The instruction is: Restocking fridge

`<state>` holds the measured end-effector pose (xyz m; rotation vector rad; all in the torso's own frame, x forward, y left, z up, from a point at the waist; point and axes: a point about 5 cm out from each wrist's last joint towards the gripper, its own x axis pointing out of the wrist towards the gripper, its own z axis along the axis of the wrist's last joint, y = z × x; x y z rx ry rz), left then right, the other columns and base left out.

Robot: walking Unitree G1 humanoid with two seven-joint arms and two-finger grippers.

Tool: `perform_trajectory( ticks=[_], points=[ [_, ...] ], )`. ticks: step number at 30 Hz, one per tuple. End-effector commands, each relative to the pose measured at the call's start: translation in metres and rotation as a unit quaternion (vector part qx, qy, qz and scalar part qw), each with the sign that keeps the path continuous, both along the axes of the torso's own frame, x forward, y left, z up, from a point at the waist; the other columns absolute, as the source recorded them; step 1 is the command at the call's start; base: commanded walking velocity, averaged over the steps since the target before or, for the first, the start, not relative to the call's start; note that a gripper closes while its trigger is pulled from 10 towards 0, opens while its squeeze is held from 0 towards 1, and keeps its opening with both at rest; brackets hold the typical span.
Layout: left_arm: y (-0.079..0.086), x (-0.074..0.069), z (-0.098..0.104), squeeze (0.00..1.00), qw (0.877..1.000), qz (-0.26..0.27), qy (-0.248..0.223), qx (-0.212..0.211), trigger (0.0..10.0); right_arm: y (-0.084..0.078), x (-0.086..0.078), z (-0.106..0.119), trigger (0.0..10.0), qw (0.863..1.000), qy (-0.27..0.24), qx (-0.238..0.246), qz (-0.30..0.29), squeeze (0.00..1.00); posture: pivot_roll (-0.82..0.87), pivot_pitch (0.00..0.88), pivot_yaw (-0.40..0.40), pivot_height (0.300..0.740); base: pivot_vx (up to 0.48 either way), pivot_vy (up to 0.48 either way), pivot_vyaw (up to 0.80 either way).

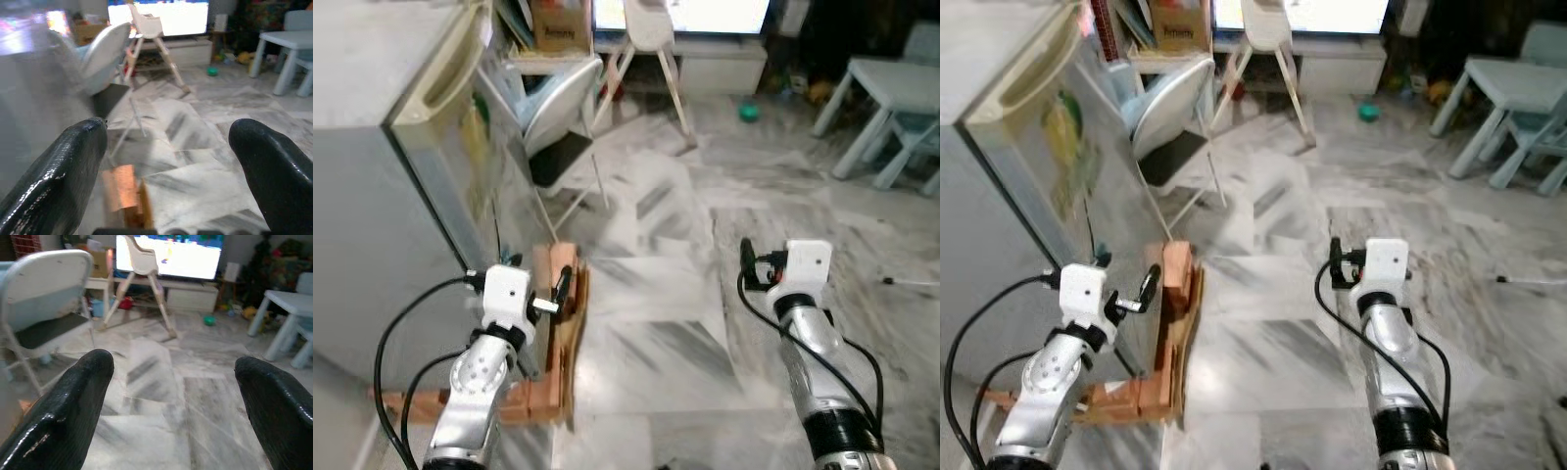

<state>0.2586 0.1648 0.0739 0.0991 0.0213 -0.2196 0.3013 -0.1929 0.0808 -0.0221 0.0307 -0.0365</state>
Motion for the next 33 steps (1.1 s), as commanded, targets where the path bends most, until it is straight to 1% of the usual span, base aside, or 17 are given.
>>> perform_trajectory(
  ticks=[1,3,6,8,10,13,16,18,22,24,27,29,30,33],
  points=[
    [0.005,-0.002,-0.001,0.0,1.0,0.017,0.002,0.002,10.0,0.005,0.003,0.004,10.0,1.0,-0.006,-0.004,0.013,0.0,0.04,0.0,-0.039,0.74,0.0,0.0,0.0],
    [0.007,-0.002,-0.002,0.0,1.0,0.024,0.002,-0.002,10.0,0.006,0.003,0.004,10.0,1.0,-0.006,-0.004,0.013,0.0,0.04,0.0,-0.04,0.74,0.0,0.0,0.0],
    [0.016,-0.001,-0.005,0.0,0.998,0.059,0.007,-0.003,10.0,0.006,0.002,0.003,10.0,1.0,-0.004,-0.006,0.015,0.0,0.03,0.0,-0.042,0.74,0.0,0.0,0.0],
    [0.019,0.0,-0.006,0.0,0.997,0.07,0.01,-0.006,10.0,0.005,0.002,0.003,10.0,1.0,-0.004,-0.006,0.015,0.0,0.03,0.0,-0.044,0.74,0.0,0.0,0.0],
    [0.022,0.003,-0.006,0.0,0.997,0.076,0.013,-0.009,10.0,0.005,0.001,0.002,10.0,1.0,-0.002,-0.008,0.016,0.0,0.03,0.0,-0.046,0.74,0.0,0.0,0.0],
    [0.021,0.005,-0.006,0.0,0.997,0.071,0.014,-0.01,10.0,0.004,0.001,0.002,10.0,1.0,-0.001,-0.009,0.016,0.0,0.03,0.0,-0.047,0.74,0.0,0.0,0.0],
    [0.016,0.015,-0.004,0.0,0.998,0.062,0.016,-0.011,10.0,0.004,0.0,0.001,10.0,1.0,0.002,-0.012,0.018,0.0,0.03,0.0,-0.047,0.74,0.0,0.0,0.0],
    [0.017,0.024,-0.005,0.0,0.997,0.077,0.023,-0.013,10.0,0.004,0.0,0.001,10.0,1.0,0.002,-0.014,0.019,0.0,0.02,0.0,-0.046,0.74,0.0,0.0,0.0],
    [0.02,0.032,-0.004,0.0,0.996,0.086,0.023,-0.013,10.0,-0.001,-0.002,0.001,10.0,1.0,0.003,-0.016,0.013,0.0,0.01,0.0,-0.045,0.74,0.0,0.0,0.0],
    [0.026,0.035,-0.005,0.0,0.995,0.1,0.024,-0.003,10.0,-0.004,-0.005,-0.001,10.0,1.0,0.007,-0.019,0.01,0.0,0.01,0.0,-0.044,0.74,0.0,0.0,0.0],
    [0.033,0.04,-0.004,0.0,0.993,0.111,0.024,0.003,10.0,-0.006,-0.007,-0.002,10.0,1.0,0.009,-0.022,0.011,0.0,0.0,0.0,-0.043,0.74,0.0,0.0,0.0],
    [0.034,0.041,-0.004,0.0,0.993,0.114,0.024,0.004,10.0,-0.006,-0.008,-0.002,10.0,1.0,0.009,-0.022,0.011,0.0,0.0,0.0,-0.043,0.74,0.0,0.0,0.0],
    [0.036,0.045,-0.003,0.0,0.993,0.118,0.024,0.005,10.0,-0.006,-0.009,-0.003,10.0,1.0,0.012,-0.024,0.011,0.0,0.0,0.0,-0.042,0.74,0.0,0.0,0.0],
    [0.037,0.049,-0.001,0.0,0.992,0.123,0.022,0.007,10.0,-0.007,-0.01,-0.006,10.0,0.999,0.016,-0.026,0.012,0.0,0.0,0.0,-0.042,0.74,0.0,0.0,0.0]
  ],
)
